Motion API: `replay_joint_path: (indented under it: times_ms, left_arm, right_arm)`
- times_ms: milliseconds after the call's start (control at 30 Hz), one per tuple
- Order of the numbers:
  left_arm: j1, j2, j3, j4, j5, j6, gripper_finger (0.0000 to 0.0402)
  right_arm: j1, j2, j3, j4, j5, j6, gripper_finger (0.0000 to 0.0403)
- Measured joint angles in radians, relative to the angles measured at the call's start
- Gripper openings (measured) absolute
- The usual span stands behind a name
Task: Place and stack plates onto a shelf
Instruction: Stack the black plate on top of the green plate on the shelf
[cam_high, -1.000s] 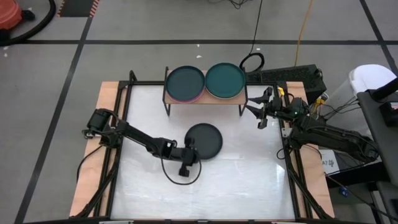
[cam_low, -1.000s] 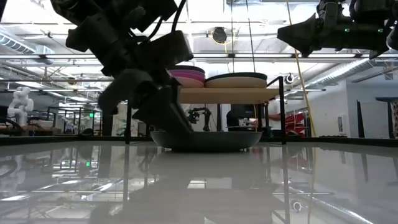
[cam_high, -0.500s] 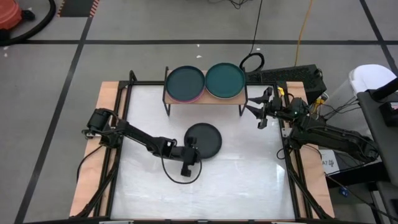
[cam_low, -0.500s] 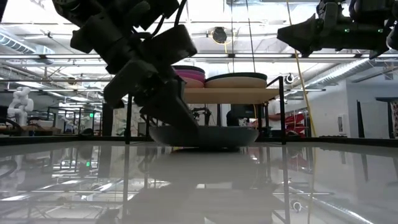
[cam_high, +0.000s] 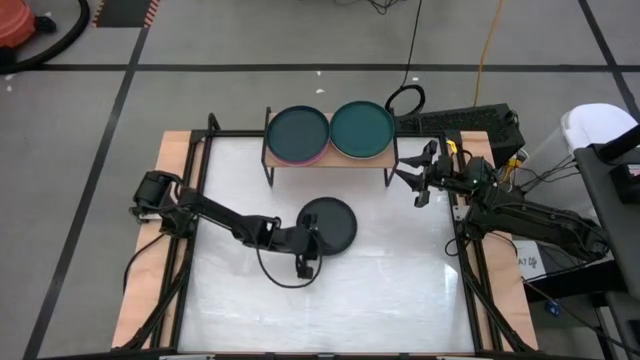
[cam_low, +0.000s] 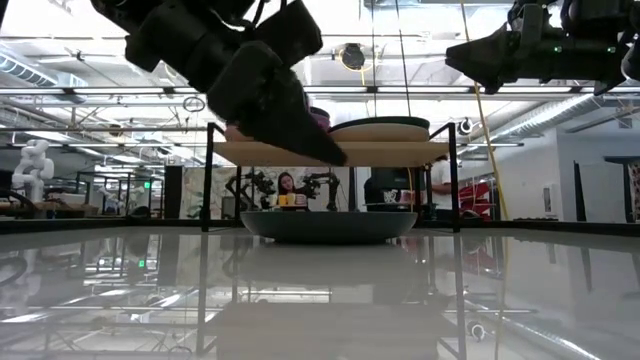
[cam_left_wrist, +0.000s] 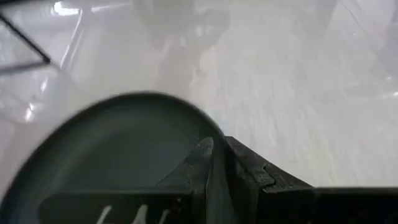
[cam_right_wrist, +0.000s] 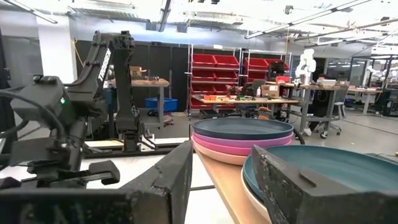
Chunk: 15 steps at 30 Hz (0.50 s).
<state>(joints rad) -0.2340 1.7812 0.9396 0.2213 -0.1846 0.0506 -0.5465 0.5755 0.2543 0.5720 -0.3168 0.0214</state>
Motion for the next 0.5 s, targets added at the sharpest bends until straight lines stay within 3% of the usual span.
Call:
replay_joint_path:
  times_ms: [400,500]
  left_arm:
    - [-0.002,-0.004,-0.001,0.149,0.0,-0.257,0.0047]
    - [-0.002,-0.004,0.001,0.101,0.0,-0.274,0.0047]
  right_arm:
    - [0.0,0.0,0.0,0.0,0.002,-0.006,0.0146]
    - [0.0,0.001,0.0,-0.002,0.002,-0.001,0.0146]
